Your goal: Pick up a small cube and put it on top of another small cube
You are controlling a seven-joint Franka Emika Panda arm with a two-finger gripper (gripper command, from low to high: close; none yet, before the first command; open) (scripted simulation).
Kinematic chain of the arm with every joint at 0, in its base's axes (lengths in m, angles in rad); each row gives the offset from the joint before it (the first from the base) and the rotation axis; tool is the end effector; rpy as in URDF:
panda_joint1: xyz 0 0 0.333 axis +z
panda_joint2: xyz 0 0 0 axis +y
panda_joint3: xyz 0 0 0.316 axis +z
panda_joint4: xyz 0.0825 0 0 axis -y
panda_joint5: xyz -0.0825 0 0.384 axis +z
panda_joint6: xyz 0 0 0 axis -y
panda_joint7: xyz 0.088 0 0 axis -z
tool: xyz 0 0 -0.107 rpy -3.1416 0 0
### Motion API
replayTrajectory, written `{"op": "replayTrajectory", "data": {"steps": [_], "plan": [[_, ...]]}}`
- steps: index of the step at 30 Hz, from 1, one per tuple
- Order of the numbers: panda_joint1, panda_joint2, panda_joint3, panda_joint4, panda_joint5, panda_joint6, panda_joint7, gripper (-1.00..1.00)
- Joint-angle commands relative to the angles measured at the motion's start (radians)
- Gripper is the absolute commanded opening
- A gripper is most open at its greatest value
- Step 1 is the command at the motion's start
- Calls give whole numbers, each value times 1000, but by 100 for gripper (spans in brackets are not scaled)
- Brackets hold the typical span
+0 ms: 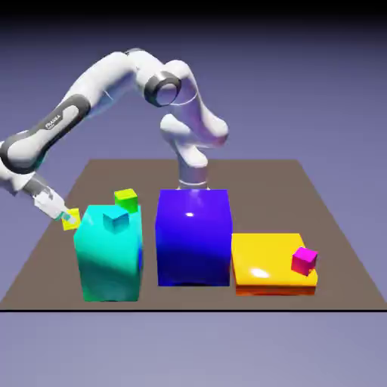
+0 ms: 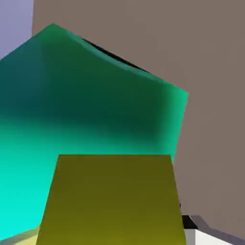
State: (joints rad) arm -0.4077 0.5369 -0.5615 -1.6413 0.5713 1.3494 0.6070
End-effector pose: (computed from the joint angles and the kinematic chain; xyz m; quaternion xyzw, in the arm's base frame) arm 0.4143 -0.4225 0.3130 -0.6072 0.6988 0.3194 0.2025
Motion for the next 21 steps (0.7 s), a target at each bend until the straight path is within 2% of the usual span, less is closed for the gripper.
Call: {"op": "replayTrajectory", "data": {"steps": [1, 11, 14, 21], "plan": [[9, -7, 18, 26, -16, -22, 43, -100], [104, -78, 192, 279, -160, -245, 478, -100], [129, -65, 176, 255, -128, -223, 563, -100], [187, -140, 182, 2, -145, -40, 541, -100]]}}
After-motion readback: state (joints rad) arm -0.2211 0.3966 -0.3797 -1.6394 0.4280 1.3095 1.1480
